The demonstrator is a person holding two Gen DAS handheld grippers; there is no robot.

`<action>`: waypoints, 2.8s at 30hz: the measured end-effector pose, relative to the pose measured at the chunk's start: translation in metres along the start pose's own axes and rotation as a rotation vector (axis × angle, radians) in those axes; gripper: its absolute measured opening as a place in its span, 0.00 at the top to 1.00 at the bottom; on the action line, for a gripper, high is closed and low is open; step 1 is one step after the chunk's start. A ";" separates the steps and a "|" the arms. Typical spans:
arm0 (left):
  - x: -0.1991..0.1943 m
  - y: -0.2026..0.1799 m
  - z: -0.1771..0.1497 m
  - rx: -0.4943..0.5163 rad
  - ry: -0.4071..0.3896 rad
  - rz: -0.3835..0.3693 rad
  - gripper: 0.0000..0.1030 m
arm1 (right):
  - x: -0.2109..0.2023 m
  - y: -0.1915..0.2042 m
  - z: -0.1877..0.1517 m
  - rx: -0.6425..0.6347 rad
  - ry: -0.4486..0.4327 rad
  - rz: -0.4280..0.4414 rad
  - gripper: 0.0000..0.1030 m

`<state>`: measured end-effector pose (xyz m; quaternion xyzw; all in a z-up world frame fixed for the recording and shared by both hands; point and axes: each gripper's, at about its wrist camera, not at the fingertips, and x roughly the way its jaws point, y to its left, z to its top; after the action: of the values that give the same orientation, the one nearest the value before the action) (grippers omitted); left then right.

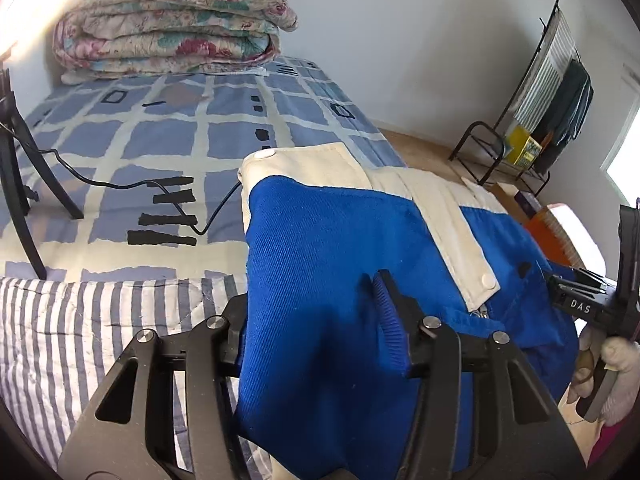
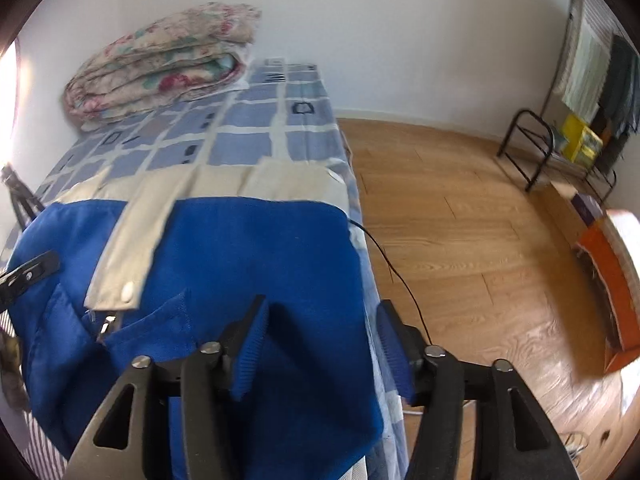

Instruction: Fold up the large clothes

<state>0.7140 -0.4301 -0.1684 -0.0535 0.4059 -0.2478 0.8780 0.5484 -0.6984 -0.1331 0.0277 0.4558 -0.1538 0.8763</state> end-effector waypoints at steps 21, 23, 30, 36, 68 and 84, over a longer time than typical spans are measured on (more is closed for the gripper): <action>-0.166 -0.021 -0.029 0.080 -0.148 -0.030 0.48 | -0.158 0.040 -0.029 0.007 -0.213 -0.016 0.40; -0.203 -0.028 -0.035 0.083 -0.171 -0.045 0.48 | -0.188 0.049 -0.038 0.007 -0.235 -0.010 0.40; -0.331 -0.060 -0.060 0.170 -0.264 -0.049 0.48 | -0.295 0.082 -0.067 -0.033 -0.304 -0.002 0.39; -0.424 -0.070 -0.100 0.203 -0.297 -0.058 0.48 | -0.382 0.105 -0.109 -0.063 -0.347 -0.036 0.34; -0.558 -0.067 -0.305 0.252 -0.312 -0.004 0.06 | -0.504 0.162 -0.318 0.010 -0.446 -0.028 0.00; -0.531 -0.062 -0.318 0.279 -0.268 0.142 0.00 | -0.479 0.169 -0.337 -0.005 -0.432 -0.052 0.00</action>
<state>0.1642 -0.1954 0.0032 0.0648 0.2502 -0.2297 0.9383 0.0748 -0.3566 0.0419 -0.0199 0.2586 -0.1774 0.9494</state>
